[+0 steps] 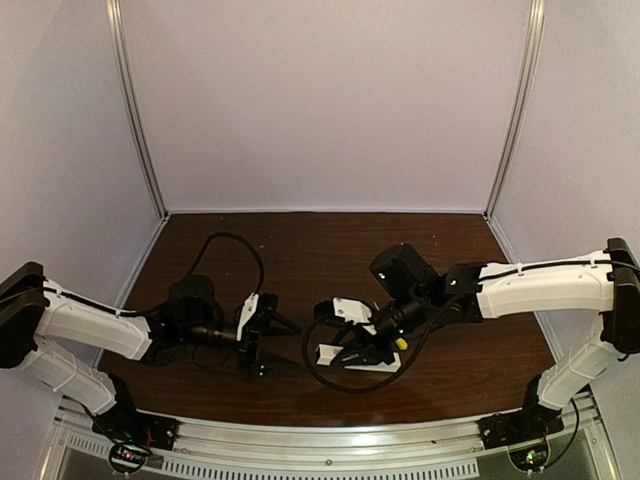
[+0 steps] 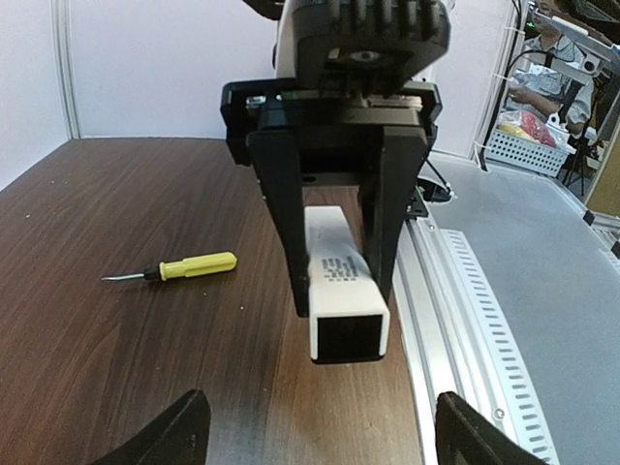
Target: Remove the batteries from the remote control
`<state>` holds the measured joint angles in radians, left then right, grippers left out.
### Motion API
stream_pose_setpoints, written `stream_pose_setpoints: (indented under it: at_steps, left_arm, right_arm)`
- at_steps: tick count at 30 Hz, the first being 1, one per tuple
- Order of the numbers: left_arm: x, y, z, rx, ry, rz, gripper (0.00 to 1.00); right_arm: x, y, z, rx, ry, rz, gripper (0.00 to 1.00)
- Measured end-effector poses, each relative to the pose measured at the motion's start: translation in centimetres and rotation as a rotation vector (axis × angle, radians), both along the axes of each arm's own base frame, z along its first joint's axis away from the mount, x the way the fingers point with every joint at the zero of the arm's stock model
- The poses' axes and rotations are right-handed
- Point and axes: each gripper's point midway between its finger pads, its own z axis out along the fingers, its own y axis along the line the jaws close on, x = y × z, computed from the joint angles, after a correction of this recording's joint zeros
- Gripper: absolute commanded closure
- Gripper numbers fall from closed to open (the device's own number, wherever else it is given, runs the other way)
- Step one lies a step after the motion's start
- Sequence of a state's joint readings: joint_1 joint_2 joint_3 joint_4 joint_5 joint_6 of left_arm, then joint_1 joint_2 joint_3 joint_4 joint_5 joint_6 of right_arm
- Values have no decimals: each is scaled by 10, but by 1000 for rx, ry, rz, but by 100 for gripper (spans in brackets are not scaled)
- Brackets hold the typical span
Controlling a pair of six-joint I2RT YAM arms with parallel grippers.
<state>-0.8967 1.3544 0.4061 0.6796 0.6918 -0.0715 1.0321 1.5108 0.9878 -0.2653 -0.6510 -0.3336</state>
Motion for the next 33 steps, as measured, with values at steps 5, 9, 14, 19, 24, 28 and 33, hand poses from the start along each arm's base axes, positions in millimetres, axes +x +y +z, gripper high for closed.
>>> stream_pose_setpoints:
  at_steps: [5, 9, 14, 19, 24, 28, 33]
  left_arm:
    - [-1, -11, -5, 18, -1, -15, 22]
    - [-2, -17, -9, 32, -4, -17, 28]
    - [-2, -23, -6, 29, -17, -11, 34]
    - [-2, -28, -6, 33, -23, -6, 45]
    - [-2, -32, -11, 47, -18, -7, 54]
    - [-3, -34, -15, 58, -10, -13, 63]
    - [-5, -36, -15, 63, -8, -21, 62]
  right_arm:
    - [-5, 2, 1, 1, 3, 8, 100]
    - [-8, 5, 2, 6, 3, 7, 100]
    - [-6, 7, 4, 11, -8, -9, 100]
    - [-3, 9, 6, 12, -15, -35, 100]
    - [1, 11, 8, 16, -27, -51, 100]
    - [2, 11, 7, 14, -26, -64, 100]
    - [3, 11, 8, 13, -25, -71, 100]
